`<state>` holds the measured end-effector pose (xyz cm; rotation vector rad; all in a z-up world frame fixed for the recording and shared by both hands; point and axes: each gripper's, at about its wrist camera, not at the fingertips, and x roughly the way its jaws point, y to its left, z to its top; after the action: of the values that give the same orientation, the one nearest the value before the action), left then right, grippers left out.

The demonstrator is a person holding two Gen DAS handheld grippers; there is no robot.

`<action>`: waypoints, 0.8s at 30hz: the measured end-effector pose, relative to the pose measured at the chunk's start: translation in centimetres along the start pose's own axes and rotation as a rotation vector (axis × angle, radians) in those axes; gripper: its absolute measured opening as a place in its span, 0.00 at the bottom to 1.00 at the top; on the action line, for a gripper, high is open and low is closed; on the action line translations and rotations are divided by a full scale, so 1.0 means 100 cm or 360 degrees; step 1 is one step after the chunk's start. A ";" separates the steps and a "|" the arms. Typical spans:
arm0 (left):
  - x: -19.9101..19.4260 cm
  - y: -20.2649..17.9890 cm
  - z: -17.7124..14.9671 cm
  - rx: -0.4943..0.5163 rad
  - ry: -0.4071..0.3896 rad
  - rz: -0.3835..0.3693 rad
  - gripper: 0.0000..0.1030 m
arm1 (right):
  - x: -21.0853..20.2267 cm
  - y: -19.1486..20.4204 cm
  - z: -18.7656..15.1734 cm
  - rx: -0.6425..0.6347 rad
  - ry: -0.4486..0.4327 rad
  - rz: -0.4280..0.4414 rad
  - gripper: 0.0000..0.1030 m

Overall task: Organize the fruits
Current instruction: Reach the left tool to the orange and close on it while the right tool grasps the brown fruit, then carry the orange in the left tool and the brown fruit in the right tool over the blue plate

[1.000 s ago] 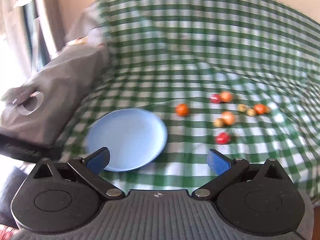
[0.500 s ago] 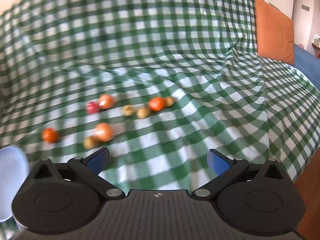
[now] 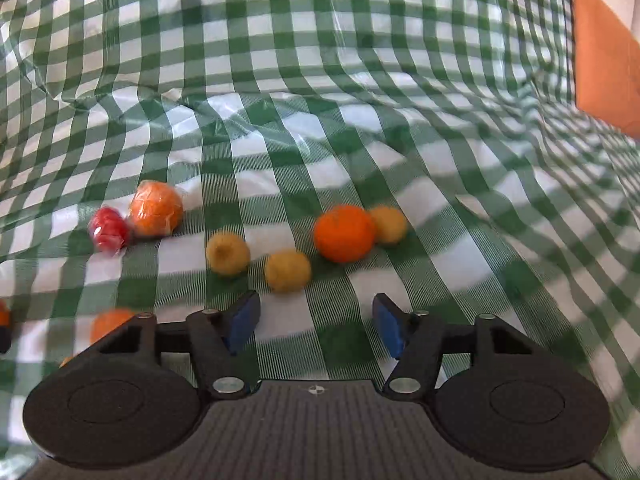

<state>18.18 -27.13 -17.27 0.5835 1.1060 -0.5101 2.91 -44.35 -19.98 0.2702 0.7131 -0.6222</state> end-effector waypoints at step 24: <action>-0.203 0.046 -0.122 -0.0157 -0.0209 -0.0166 0.36 | -0.203 0.013 -0.017 0.0047 -0.0275 0.0363 0.26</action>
<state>5.58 -13.73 -1.66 0.4020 1.0339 -0.5730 -9.10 -33.74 -7.39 0.3160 0.4984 -0.4330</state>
